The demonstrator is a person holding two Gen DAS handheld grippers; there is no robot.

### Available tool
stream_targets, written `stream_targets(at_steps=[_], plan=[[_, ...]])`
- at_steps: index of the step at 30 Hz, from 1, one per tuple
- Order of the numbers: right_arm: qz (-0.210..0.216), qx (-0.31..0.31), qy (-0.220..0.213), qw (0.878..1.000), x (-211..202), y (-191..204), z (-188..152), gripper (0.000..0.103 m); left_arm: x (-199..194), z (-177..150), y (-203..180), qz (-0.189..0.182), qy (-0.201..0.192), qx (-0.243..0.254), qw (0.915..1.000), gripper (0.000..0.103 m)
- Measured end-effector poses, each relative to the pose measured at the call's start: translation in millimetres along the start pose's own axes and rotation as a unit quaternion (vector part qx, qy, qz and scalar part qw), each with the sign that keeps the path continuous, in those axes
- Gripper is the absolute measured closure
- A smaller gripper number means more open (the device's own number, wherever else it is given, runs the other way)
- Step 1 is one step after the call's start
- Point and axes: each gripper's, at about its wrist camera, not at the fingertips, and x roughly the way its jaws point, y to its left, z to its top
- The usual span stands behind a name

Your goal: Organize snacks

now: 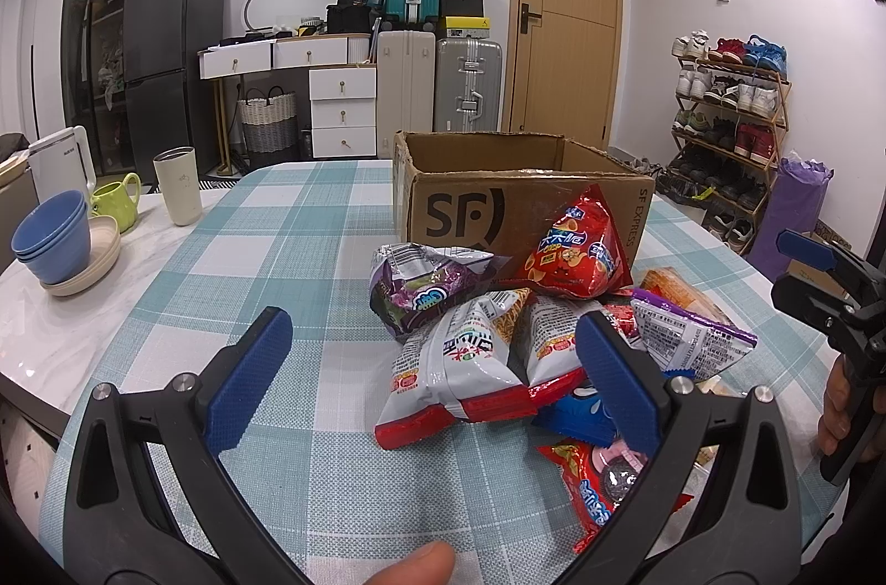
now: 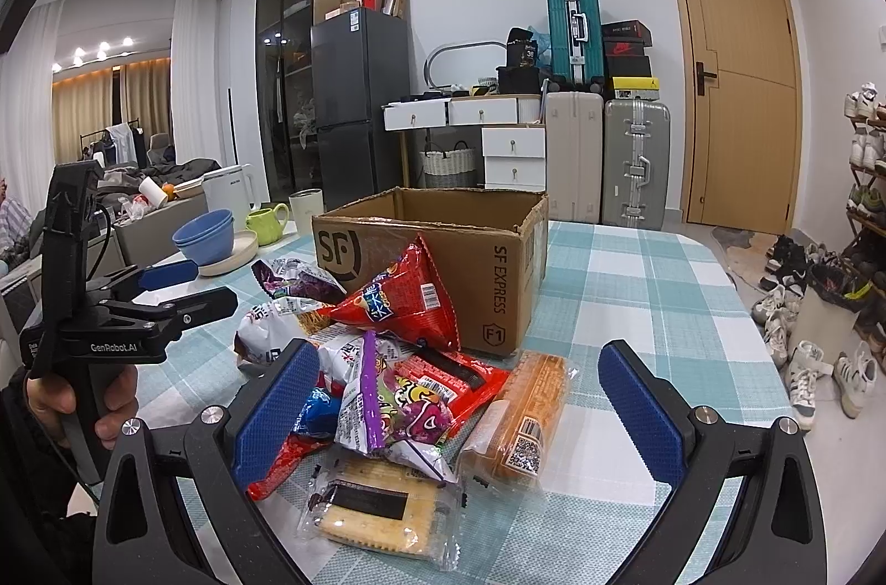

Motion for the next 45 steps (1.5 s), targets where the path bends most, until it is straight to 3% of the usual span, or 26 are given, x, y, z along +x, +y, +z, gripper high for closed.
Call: stream_targets(at_steps=[16, 20, 25, 30, 36, 45], plan=[[-0.039, 0.034, 0.042, 0.998, 12.9, -14.2, 1.8, 0.0, 7.4, -1.9, 2.0, -0.002, 0.01, -0.004, 0.9999, 0.001], [-0.065, 0.05, 0.085, 0.993, 21.8, -22.8, 1.6, 0.0, 11.0, -2.6, 7.9, -0.016, 0.027, -0.017, 0.9994, 0.001], [-0.091, 0.064, 0.131, 0.985, 33.5, -34.7, -0.1, 0.0, 20.5, -3.0, 7.9, 0.011, 0.048, -0.003, 0.9988, 0.001], [-0.101, 0.081, 0.171, 0.977, 51.1, -43.8, -1.7, 0.0, 34.5, -2.5, 8.7, 0.024, 0.079, 0.0, 0.9966, 0.001], [-0.093, 0.084, 0.204, 0.971, 71.5, -46.5, -5.8, 0.001, 49.6, -0.2, 14.2, 0.015, 0.113, -0.01, 0.9934, 0.001], [-0.087, 0.12, 0.238, 0.96, 90.5, -65.0, -11.8, 0.017, 86.5, 1.1, 29.0, -0.024, 0.174, -0.061, 0.9825, 0.004]])
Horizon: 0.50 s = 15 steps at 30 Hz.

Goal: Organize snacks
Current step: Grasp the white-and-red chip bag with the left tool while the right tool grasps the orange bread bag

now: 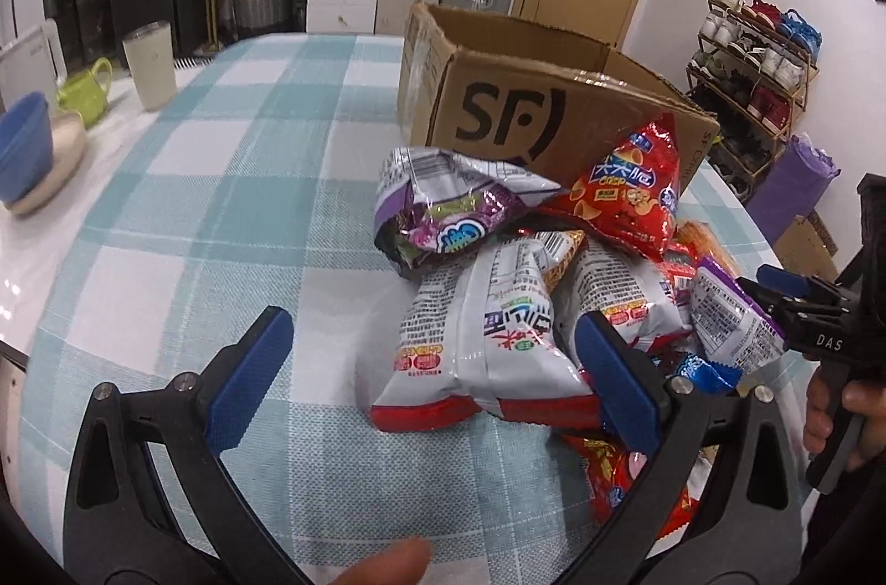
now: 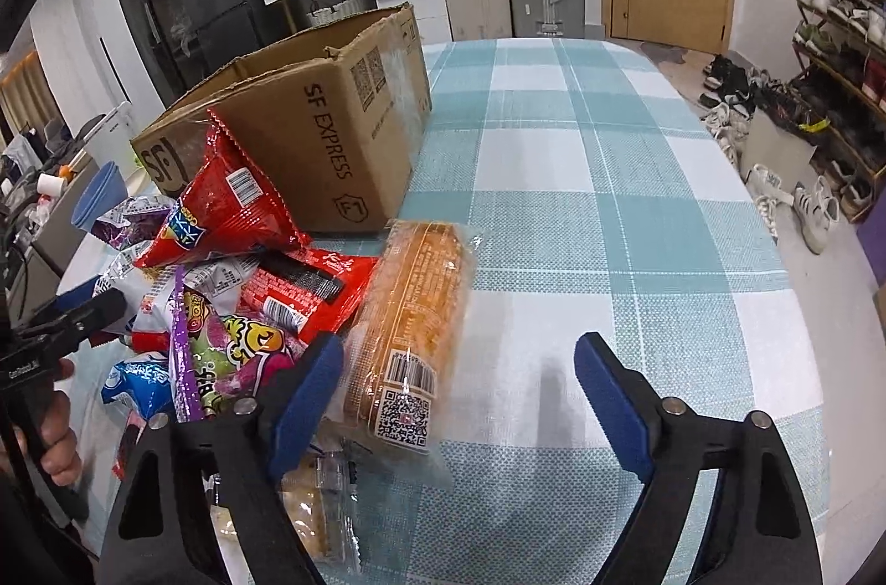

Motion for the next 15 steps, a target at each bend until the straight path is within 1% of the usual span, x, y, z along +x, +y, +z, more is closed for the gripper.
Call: stream_targets(at_steps=[5, 8, 10, 11, 12, 14, 15], plan=[[0.016, -0.006, 0.011, 1.0, 11.4, 3.5, 2.2, 0.021, 16.8, 1.0, 9.4, -0.04, 0.024, -0.026, 0.9986, 0.011], [0.026, -0.006, 0.014, 1.0, 17.1, 5.4, 3.9, 0.022, 24.2, 2.0, 13.5, -0.071, 0.031, -0.038, 0.9963, 0.019], [0.034, -0.003, 0.013, 0.999, 20.4, 4.4, 5.4, 0.027, 29.3, 3.3, 15.0, -0.087, 0.036, -0.044, 0.9945, 0.027], [0.037, -0.002, 0.013, 0.999, 21.4, 3.8, 5.8, 0.033, 31.0, 3.2, 14.6, -0.096, 0.038, -0.046, 0.9936, 0.029], [0.038, -0.003, 0.014, 0.999, 22.7, 3.8, 5.8, 0.035, 32.8, 3.3, 14.3, -0.104, 0.04, -0.047, 0.9927, 0.033], [0.041, -0.002, 0.017, 0.999, 25.3, 3.1, 5.4, 0.043, 33.5, 3.3, 11.5, -0.102, 0.039, -0.043, 0.9931, 0.033], [0.044, 0.0, 0.018, 0.999, 25.3, 2.7, 4.9, 0.044, 34.2, 3.2, 11.3, -0.102, 0.038, -0.042, 0.9931, 0.035]])
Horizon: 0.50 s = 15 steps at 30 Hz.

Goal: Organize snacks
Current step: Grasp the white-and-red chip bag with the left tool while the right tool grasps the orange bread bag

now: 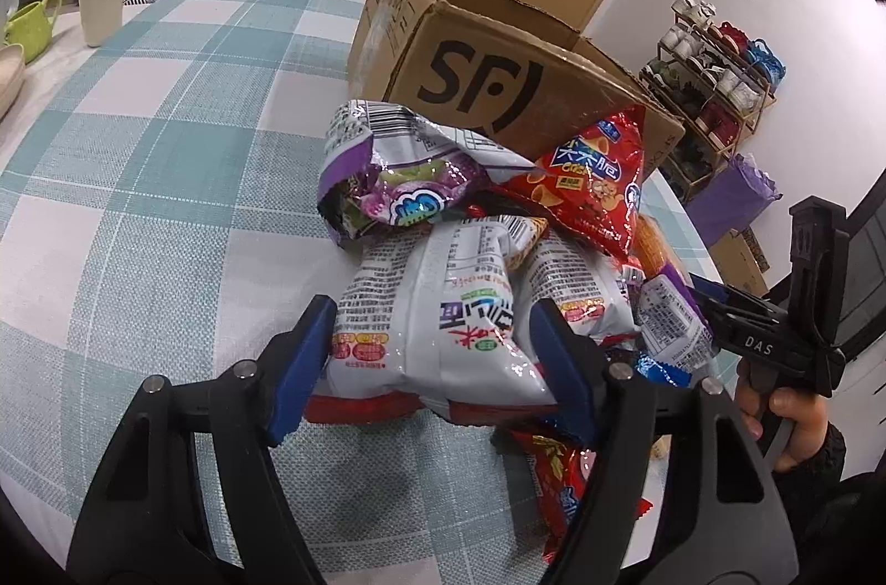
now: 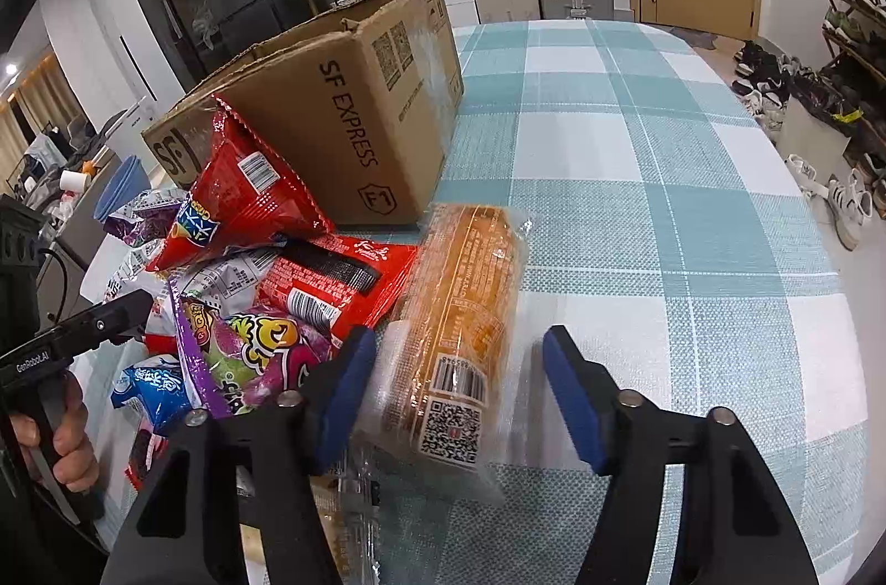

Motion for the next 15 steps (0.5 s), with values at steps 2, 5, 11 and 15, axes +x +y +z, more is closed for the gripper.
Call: stream_targets(at_steps=[2, 5, 11, 15], plan=[[0.002, -0.003, -0.001, 1.0, -0.1, 0.2, 0.2, 0.056, 0.5, 0.0, 0.9, -0.002, 0.0, -0.004, 1.0, 0.037], [0.005, -0.001, -0.003, 1.0, -0.4, -1.2, -0.1, 0.064, -0.7, -1.5, -1.5, 0.001, -0.003, -0.003, 1.0, 0.043], [-0.001, -0.005, -0.022, 1.0, -10.6, -0.8, -8.0, 0.067, -12.6, -11.0, -2.4, 0.002, -0.013, -0.007, 0.9999, 0.057], [0.0, -0.002, -0.033, 0.999, -18.9, -2.2, -12.5, 0.068, -20.2, -18.1, -3.8, 0.002, -0.018, -0.003, 0.9998, 0.059]])
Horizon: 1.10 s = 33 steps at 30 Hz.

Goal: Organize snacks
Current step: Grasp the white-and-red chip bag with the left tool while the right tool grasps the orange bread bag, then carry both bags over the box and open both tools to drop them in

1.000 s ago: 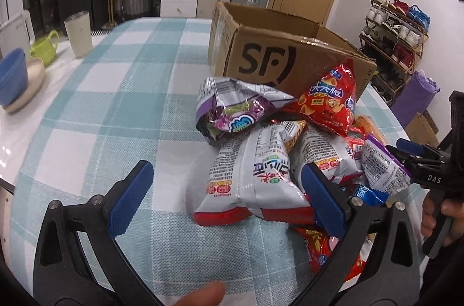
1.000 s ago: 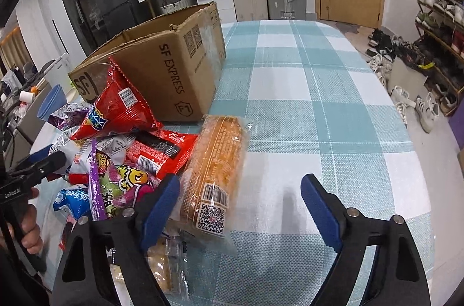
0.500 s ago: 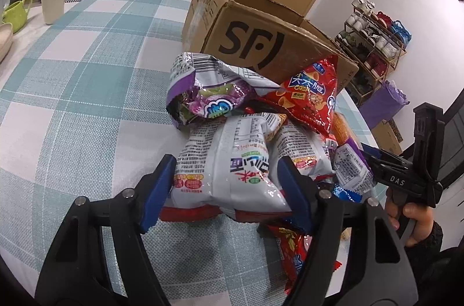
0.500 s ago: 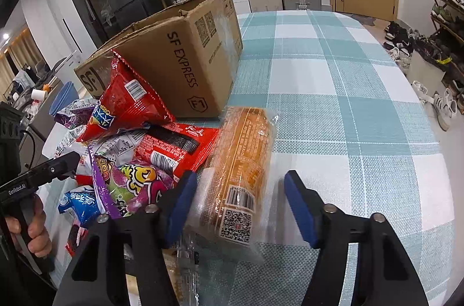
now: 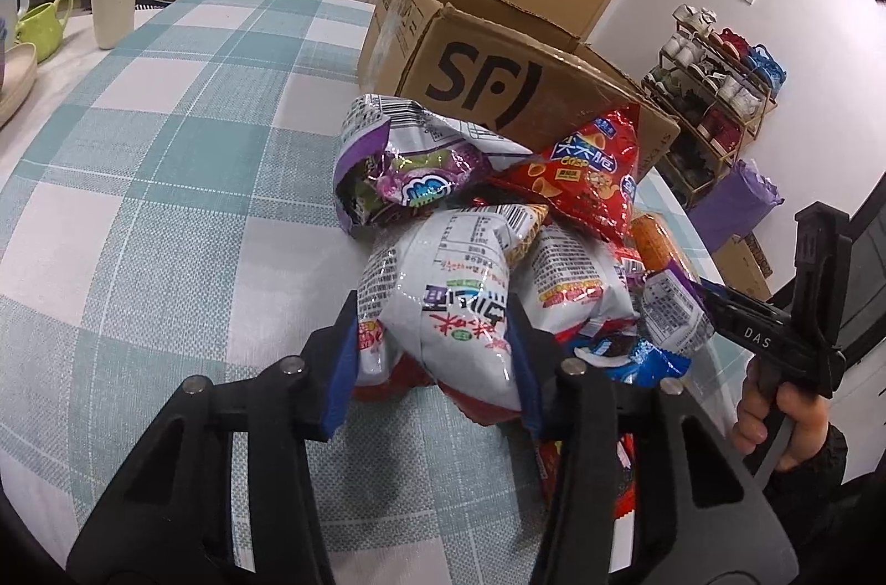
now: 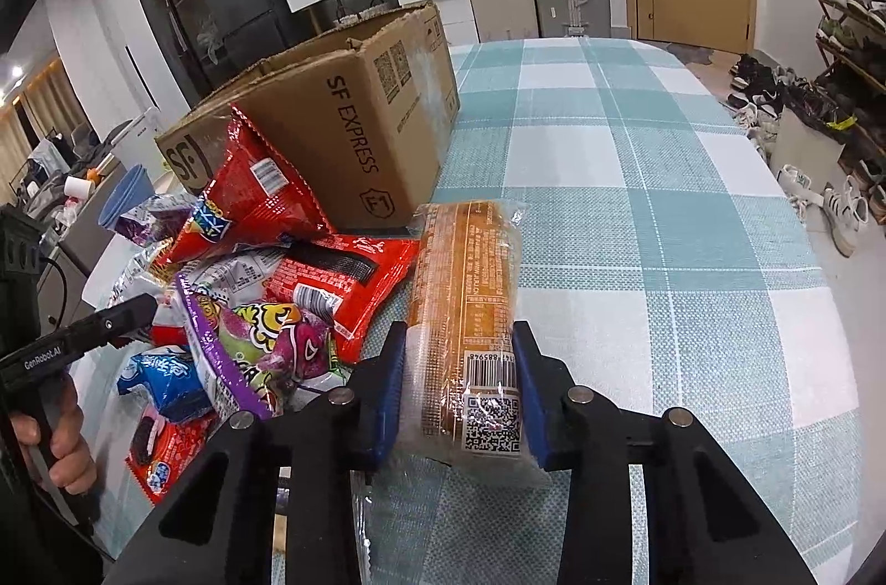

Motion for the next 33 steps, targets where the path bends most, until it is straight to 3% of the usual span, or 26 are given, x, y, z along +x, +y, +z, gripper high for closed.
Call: stream_targets(at_steps=[16, 33], plan=[[0.042, -0.018, -0.077, 0.996, -54.0, 18.5, -3.6, 0.068, -49.6, -14.0, -12.2, -0.007, -0.055, 0.024, 0.9981, 0.06], [0.071, -0.057, -0.132, 0.987, -90.2, 54.9, 22.6, 0.068, -96.0, 16.4, -40.4, -0.004, -0.112, 0.042, 0.9928, 0.06]])
